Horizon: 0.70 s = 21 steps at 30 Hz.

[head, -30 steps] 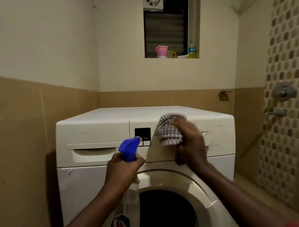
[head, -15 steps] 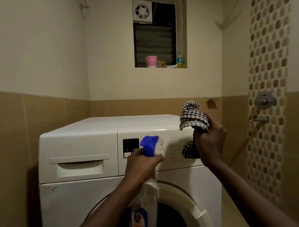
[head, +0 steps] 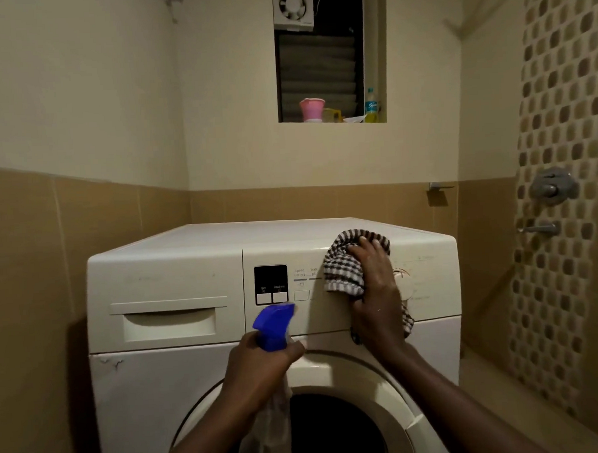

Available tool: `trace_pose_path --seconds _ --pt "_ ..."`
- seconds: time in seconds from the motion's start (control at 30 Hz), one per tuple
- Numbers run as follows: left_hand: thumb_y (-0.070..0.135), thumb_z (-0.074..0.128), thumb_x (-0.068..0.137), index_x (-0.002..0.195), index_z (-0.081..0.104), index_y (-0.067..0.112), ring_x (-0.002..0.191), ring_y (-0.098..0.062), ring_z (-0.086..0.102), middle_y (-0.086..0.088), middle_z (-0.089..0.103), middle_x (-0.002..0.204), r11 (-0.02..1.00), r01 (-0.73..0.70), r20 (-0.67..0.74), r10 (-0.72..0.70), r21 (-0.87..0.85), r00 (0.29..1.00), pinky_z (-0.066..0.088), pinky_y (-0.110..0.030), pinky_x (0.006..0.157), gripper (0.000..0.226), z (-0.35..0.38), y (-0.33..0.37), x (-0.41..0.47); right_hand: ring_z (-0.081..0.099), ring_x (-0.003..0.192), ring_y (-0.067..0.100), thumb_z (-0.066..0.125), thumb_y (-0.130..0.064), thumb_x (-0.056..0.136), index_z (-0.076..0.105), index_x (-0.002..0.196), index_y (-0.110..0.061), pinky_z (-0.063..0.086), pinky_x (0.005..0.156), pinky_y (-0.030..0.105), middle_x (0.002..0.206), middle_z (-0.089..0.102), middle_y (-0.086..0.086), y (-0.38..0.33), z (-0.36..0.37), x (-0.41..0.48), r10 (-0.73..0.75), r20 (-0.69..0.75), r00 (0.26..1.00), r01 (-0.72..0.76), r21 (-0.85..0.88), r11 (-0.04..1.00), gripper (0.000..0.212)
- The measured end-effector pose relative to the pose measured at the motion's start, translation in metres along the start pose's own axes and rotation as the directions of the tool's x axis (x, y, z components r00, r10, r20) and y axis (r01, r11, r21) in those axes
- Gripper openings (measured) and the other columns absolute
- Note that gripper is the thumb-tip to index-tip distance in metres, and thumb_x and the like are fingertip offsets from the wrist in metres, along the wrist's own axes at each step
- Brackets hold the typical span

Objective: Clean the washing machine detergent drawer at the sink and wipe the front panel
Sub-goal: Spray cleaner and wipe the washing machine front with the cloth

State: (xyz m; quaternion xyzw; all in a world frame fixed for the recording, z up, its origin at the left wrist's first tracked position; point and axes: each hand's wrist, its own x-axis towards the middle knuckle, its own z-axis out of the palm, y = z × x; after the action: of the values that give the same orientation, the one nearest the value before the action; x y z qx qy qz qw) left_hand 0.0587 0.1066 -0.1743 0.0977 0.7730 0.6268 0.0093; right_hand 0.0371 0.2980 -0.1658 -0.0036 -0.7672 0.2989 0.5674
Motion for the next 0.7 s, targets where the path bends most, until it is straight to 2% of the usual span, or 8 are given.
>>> trace_pose_path --seconds 0.1,0.2,0.27,0.37,0.47,0.53,0.6,0.7 --pt "0.028 0.081 0.074 0.106 0.054 0.017 0.091 -0.020 0.060 -0.003 0.063 0.100 0.999 -0.015 -0.092 0.012 -0.030 0.996 0.049 -0.034 0.083 0.043 -0.009 -0.003 0.004 0.002 0.149 0.015 0.051 -0.010 0.074 0.035 0.149 -0.024 0.008 0.122 0.043 0.160 0.018 -0.002 -0.015 0.024 -0.029 -0.133 0.098 0.986 0.142 -0.086 0.986 0.078" --pt "0.019 0.081 0.075 0.106 0.058 0.016 0.078 -0.022 0.065 -0.007 0.068 0.099 0.995 -0.051 -0.154 0.037 -0.085 0.987 0.054 -0.022 0.059 0.040 -0.015 -0.005 0.007 0.012 0.149 0.021 0.051 -0.027 0.078 0.041 0.146 -0.025 0.014 0.120 0.041 0.159 0.024 0.003 -0.015 0.038 -0.056 -0.383 0.284 0.879 0.431 -0.128 0.893 0.069" --pt "0.017 0.079 0.077 0.106 0.060 0.014 0.070 -0.025 0.065 -0.010 0.069 0.091 0.996 -0.047 -0.148 0.035 -0.082 0.988 0.055 -0.028 0.059 0.035 -0.016 -0.009 0.006 0.019 0.148 0.022 0.052 -0.027 0.077 0.046 0.143 -0.026 0.020 0.118 0.040 0.157 0.029 0.005 -0.004 0.034 -0.064 -0.440 0.334 0.834 0.503 -0.131 0.854 0.066" --pt "0.018 0.078 0.079 0.090 0.057 0.019 0.075 -0.021 0.061 -0.007 0.066 0.086 0.997 -0.038 -0.148 0.028 -0.068 0.989 0.049 -0.035 0.074 0.023 -0.018 -0.015 0.004 0.020 0.147 0.020 0.057 -0.027 0.073 0.042 0.144 -0.032 0.026 0.116 0.038 0.158 0.026 0.002 0.016 0.019 -0.062 -0.422 0.309 0.852 0.488 -0.180 0.854 0.072" --pt "0.014 0.073 0.083 0.083 0.053 0.021 0.075 -0.016 0.056 -0.004 0.061 0.082 0.994 -0.061 -0.147 0.047 -0.091 0.988 0.045 -0.031 0.070 0.022 -0.020 -0.015 -0.001 0.013 0.149 0.016 0.060 -0.017 0.067 0.026 0.149 -0.038 0.025 0.116 0.041 0.162 0.013 -0.007 0.029 0.005 -0.062 -0.149 0.166 0.975 0.181 -0.197 0.964 0.091" --pt "0.014 0.072 0.084 0.082 0.052 0.023 0.073 -0.015 0.055 -0.001 0.059 0.080 0.993 -0.063 -0.146 0.049 -0.098 0.988 0.045 -0.031 0.069 0.022 -0.023 -0.015 -0.001 0.010 0.149 0.018 0.057 -0.015 0.066 0.016 0.151 -0.040 0.027 0.113 0.044 0.162 0.006 -0.008 0.026 0.009 -0.074 -0.019 0.117 0.993 0.043 -0.209 0.977 0.098" --pt "0.017 0.073 0.083 0.084 0.054 0.021 0.072 -0.022 0.058 -0.007 0.062 0.080 0.993 -0.069 -0.161 0.053 -0.095 0.986 0.050 -0.037 0.071 0.019 -0.024 -0.016 0.000 0.012 0.148 0.022 0.055 -0.021 0.067 0.020 0.152 -0.037 0.031 0.111 0.045 0.163 0.009 -0.003 0.020 0.017 -0.093 -0.087 0.152 0.985 0.125 -0.260 0.958 0.093" --pt "0.018 0.076 0.080 0.094 0.061 0.011 0.060 -0.029 0.062 -0.016 0.067 0.071 0.993 -0.078 -0.167 0.063 -0.084 0.984 0.055 -0.044 0.070 0.022 -0.025 -0.012 0.002 0.017 0.148 0.027 0.055 -0.026 0.065 0.034 0.149 -0.026 0.029 0.112 0.045 0.160 0.020 0.008 0.016 0.027 -0.097 -0.297 0.281 0.913 0.373 -0.276 0.886 0.086"
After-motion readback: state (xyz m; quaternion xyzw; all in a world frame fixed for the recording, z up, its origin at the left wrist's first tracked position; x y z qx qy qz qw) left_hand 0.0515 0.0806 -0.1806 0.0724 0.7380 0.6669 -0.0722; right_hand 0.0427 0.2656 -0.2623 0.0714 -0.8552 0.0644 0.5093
